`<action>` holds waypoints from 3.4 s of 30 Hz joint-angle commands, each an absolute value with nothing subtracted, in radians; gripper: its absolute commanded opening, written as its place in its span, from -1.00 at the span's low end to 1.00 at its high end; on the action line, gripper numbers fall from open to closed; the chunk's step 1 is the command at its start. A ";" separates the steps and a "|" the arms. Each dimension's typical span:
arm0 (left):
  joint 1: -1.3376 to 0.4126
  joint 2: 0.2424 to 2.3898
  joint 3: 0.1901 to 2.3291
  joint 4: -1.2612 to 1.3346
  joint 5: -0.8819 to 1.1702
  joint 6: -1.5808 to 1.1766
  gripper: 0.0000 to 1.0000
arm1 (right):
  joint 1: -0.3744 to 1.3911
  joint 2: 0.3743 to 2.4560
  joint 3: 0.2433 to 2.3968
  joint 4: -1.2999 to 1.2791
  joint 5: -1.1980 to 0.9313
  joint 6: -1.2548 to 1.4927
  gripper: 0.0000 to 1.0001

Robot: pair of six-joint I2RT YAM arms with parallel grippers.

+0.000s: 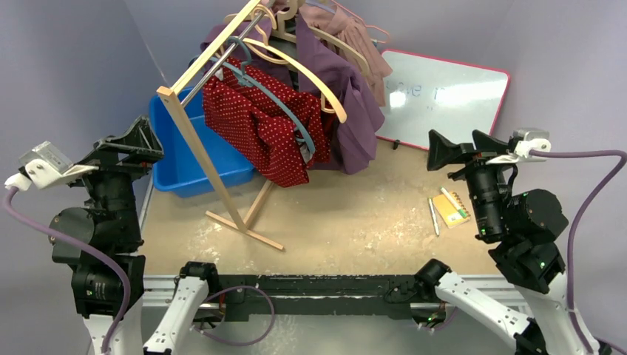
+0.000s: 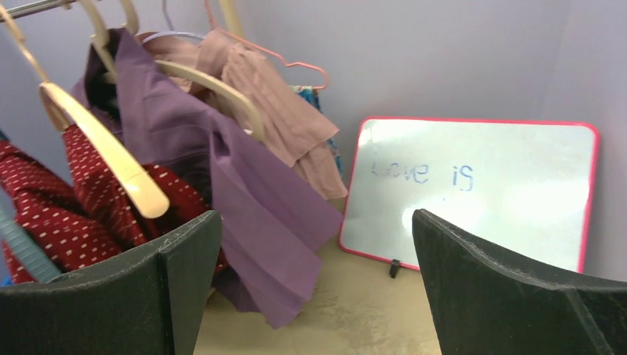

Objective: Remove the skirt from the hanger
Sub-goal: Pick up the hanger from the clothesline.

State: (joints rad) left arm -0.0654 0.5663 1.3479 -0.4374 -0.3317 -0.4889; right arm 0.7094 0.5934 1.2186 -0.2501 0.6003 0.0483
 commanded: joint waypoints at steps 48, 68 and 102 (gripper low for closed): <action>0.001 0.648 1.146 -0.689 -0.451 -0.546 0.95 | 0.462 1.031 1.262 0.116 -0.710 0.348 0.91; 0.001 0.658 1.064 -0.673 -0.479 -0.556 0.99 | 0.737 1.276 1.516 0.022 -0.271 0.241 0.56; 0.001 0.673 1.070 -0.684 -0.433 -0.544 0.95 | 0.916 1.735 2.267 -0.703 0.154 -0.055 -0.21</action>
